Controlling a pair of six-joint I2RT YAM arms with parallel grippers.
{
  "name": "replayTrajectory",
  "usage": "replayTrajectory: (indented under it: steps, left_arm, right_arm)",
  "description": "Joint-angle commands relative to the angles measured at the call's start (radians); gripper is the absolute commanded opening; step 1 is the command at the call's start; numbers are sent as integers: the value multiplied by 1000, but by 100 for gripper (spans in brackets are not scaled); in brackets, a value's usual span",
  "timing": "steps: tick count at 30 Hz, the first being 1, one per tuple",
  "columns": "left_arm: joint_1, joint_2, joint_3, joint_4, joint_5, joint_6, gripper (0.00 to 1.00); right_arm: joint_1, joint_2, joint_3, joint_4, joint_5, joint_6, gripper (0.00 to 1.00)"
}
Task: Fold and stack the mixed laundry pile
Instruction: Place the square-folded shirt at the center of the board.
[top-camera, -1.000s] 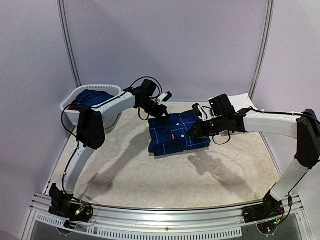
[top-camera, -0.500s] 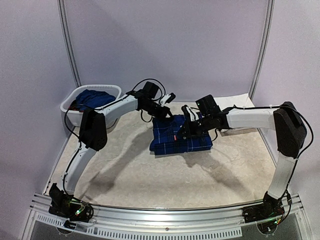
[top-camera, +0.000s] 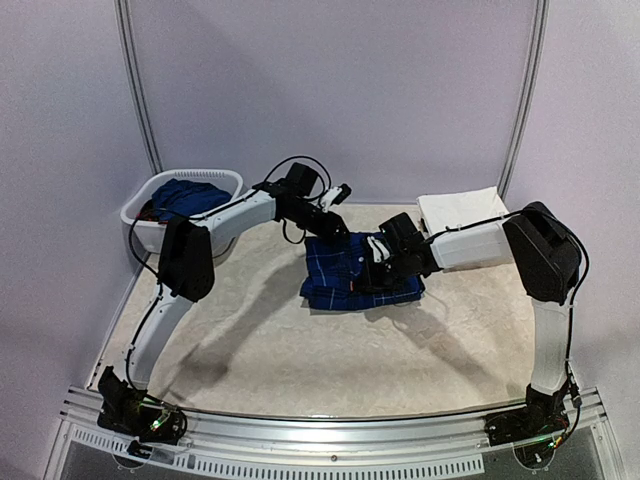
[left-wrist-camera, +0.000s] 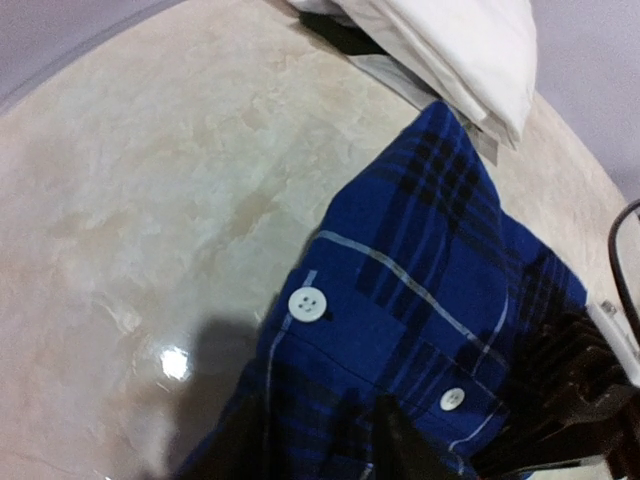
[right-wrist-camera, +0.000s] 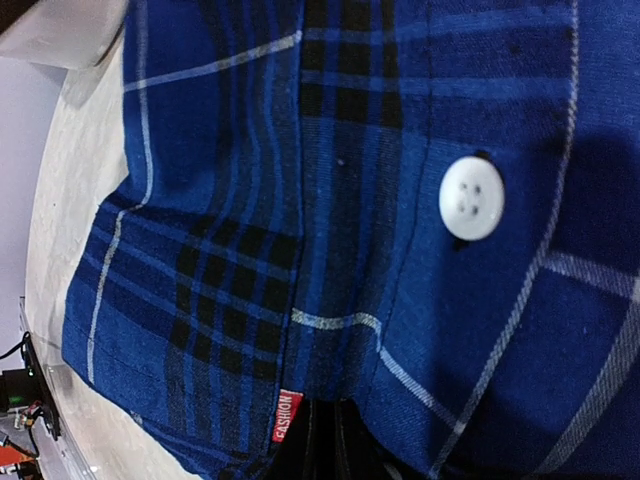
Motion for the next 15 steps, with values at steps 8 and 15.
replayTrajectory:
  steps: [8, 15]
  left_arm:
    - [-35, -348, -314, 31, -113, 26, 94]
    - [-92, -597, -571, 20, -265, 43, 90]
  right_arm:
    - [5, -83, 73, -142, 55, -9, 7]
    - [4, -205, 131, -232, 103, -48, 7]
